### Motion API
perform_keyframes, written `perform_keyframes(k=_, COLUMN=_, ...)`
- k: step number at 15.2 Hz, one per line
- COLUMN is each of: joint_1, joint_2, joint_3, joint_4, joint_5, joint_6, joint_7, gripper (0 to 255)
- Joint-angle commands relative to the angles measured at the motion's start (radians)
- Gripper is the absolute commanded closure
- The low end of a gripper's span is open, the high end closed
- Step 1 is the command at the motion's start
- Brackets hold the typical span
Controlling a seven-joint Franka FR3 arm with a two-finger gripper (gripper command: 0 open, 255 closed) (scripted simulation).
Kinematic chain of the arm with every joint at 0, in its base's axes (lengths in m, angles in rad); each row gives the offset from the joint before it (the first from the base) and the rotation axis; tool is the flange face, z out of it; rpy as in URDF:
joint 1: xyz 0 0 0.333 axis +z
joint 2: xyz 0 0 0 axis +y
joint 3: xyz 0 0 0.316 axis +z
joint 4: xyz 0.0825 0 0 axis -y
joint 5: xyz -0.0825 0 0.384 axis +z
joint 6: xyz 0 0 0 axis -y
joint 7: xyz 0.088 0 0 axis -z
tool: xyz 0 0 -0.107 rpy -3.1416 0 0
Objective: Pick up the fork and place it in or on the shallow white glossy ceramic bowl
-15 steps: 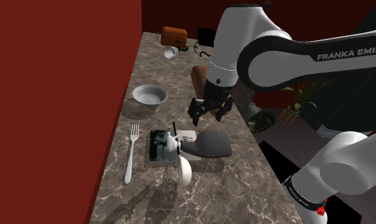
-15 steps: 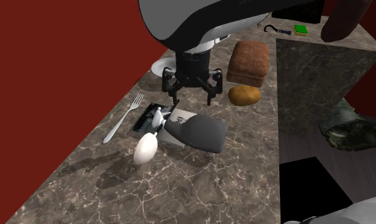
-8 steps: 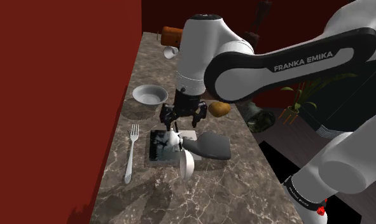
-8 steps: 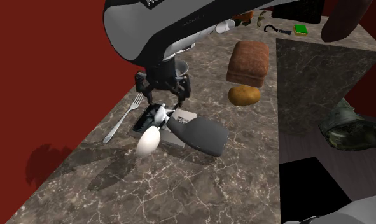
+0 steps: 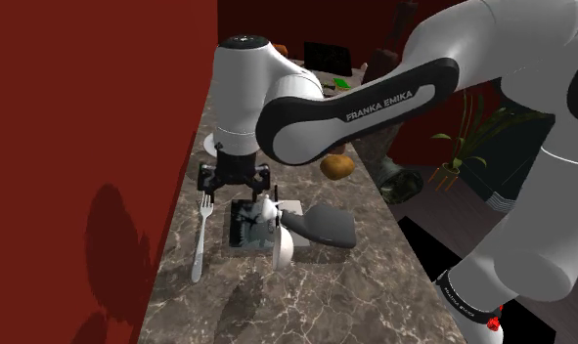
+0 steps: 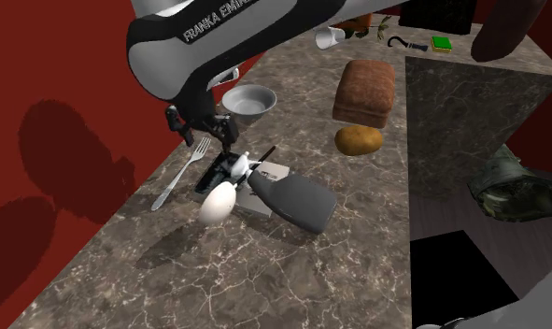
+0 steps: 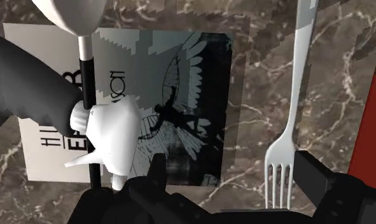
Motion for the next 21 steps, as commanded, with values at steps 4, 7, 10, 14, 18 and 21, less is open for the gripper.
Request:
perform_keyframes(k=4, joint_1=0.138, joint_2=0.229, joint_3=-0.07, joint_4=0.255, joint_5=-0.141, joint_6=-0.055, joint_7=0.152, gripper=0)
perform_keyframes(k=7, joint_1=0.15, joint_2=0.255, joint_3=-0.082, joint_4=0.264, joint_5=-0.155, joint_6=-0.04, joint_7=0.163, gripper=0)
perform_keyframes(k=10, joint_1=0.153, joint_2=0.274, joint_3=-0.091, joint_4=0.252, joint_5=-0.168, joint_6=-0.011, joint_7=0.171, gripper=0)
perform_keyframes(k=14, joint_1=0.157, joint_2=0.291, joint_3=-0.099, joint_4=0.243, joint_5=-0.18, joint_6=0.013, joint_7=0.178, gripper=0)
perform_keyframes(k=18, joint_1=0.157, joint_2=0.291, joint_3=-0.099, joint_4=0.243, joint_5=-0.18, joint_6=0.013, joint_7=0.178, gripper=0)
perform_keyframes(k=21, joint_1=0.157, joint_2=0.291, joint_3=-0.099, joint_4=0.243, joint_5=-0.18, joint_6=0.013, joint_7=0.178, gripper=255)
